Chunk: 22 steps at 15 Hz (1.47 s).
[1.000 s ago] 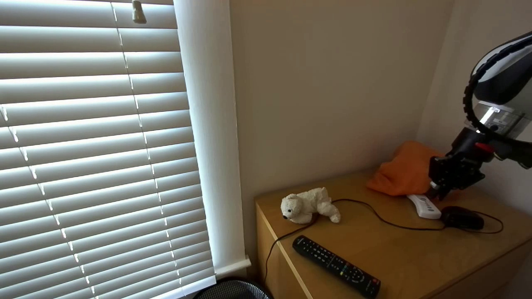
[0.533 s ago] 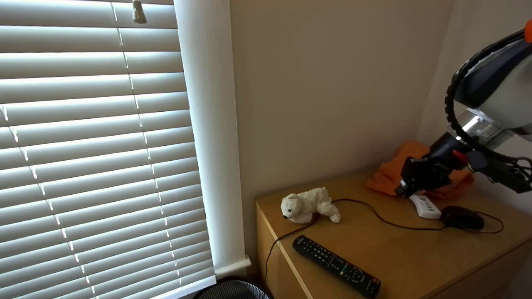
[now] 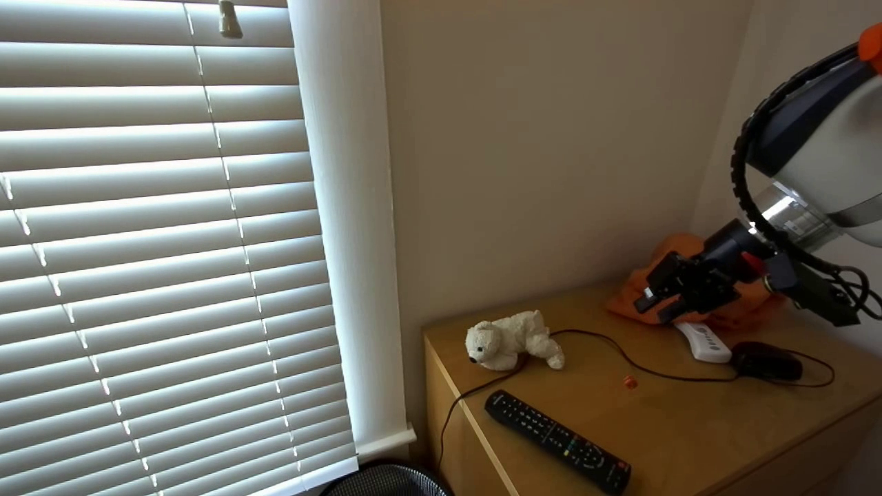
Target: Pick up the dice from under the blanket and put it on the chest of drawers top surface
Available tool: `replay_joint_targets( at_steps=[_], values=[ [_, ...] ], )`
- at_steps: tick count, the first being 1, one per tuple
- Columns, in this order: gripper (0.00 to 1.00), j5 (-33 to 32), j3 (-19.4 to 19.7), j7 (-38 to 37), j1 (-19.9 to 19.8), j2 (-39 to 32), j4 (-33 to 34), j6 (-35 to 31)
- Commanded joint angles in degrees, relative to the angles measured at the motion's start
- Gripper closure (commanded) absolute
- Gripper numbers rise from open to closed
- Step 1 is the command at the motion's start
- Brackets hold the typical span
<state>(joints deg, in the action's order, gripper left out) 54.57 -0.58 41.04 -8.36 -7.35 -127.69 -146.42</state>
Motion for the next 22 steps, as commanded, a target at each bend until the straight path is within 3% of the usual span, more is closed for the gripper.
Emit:
replay_joint_targets(
  at_steps=[1,3,5,8,11,13,17,20,22],
  values=[
    [0.13,-1.35,1.29,1.03,1.02,0.07,-1.79,-3.93],
    [0.01,-4.43,1.8,-1.18,1.33,-0.06,-2.67,-6.85],
    [0.0,-9.38,1.88,-4.0,1.0,-0.18,-3.99,-9.82],
    [0.0,-21.69,3.87,-11.98,1.55,0.61,-7.19,-13.12],
    [0.0,-33.41,6.12,-18.85,1.64,2.89,-9.71,-13.08],
    [0.0,-40.63,6.41,-23.37,0.47,4.57,-10.1,-10.48],
    [0.0,-48.45,7.34,-29.87,0.33,10.43,-11.2,-6.47],
    [0.0,-60.04,7.53,-38.11,-0.3,15.82,-10.43,3.21],
    [0.0,-62.24,6.66,-40.55,-0.3,18.98,-8.56,10.41]
  ],
)
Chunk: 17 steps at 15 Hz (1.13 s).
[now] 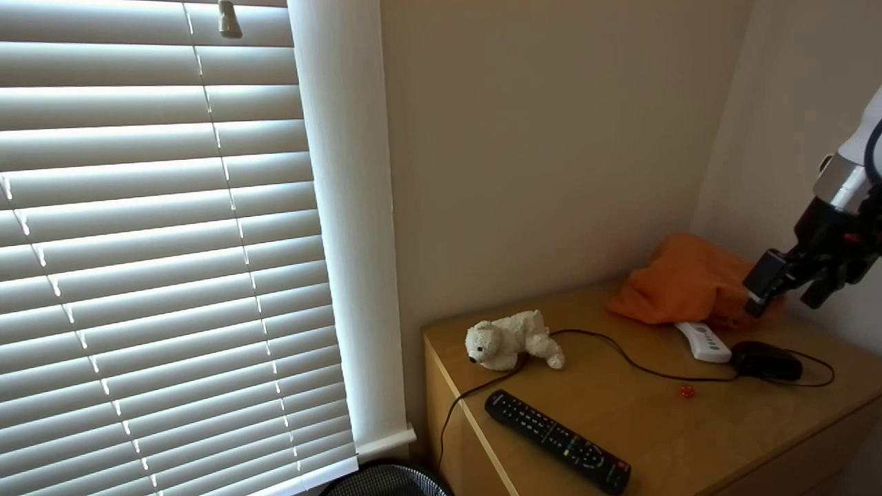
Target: Pick up the dice from under the blanket and put it on the chest of drawers top surface
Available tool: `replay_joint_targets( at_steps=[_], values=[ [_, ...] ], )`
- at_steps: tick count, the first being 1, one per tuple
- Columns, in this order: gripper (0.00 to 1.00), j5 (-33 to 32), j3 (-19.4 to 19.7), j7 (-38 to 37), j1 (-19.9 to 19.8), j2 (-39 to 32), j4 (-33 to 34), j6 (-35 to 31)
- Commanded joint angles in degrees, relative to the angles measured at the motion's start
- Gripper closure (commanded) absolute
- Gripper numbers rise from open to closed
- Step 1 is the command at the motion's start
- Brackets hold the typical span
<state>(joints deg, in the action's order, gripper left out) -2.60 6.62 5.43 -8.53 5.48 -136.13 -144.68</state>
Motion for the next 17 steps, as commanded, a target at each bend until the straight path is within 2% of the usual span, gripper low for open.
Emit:
replay_joint_targets(
  at_steps=[1,6,7,9,17],
  values=[
    [0.0,-4.69,-0.76,-4.79,0.17,7.82,0.77,11.91],
    [0.0,-1.33,-1.09,-4.77,1.08,12.09,6.7,27.53],
    [0.0,-2.61,-0.93,-3.75,1.0,11.16,5.54,23.53],
    [0.0,-2.48,-0.96,-4.1,1.06,12.07,6.8,26.3],
    [0.0,-2.46,-0.97,-4.25,1.06,11.72,6.89,26.41]
  ],
)
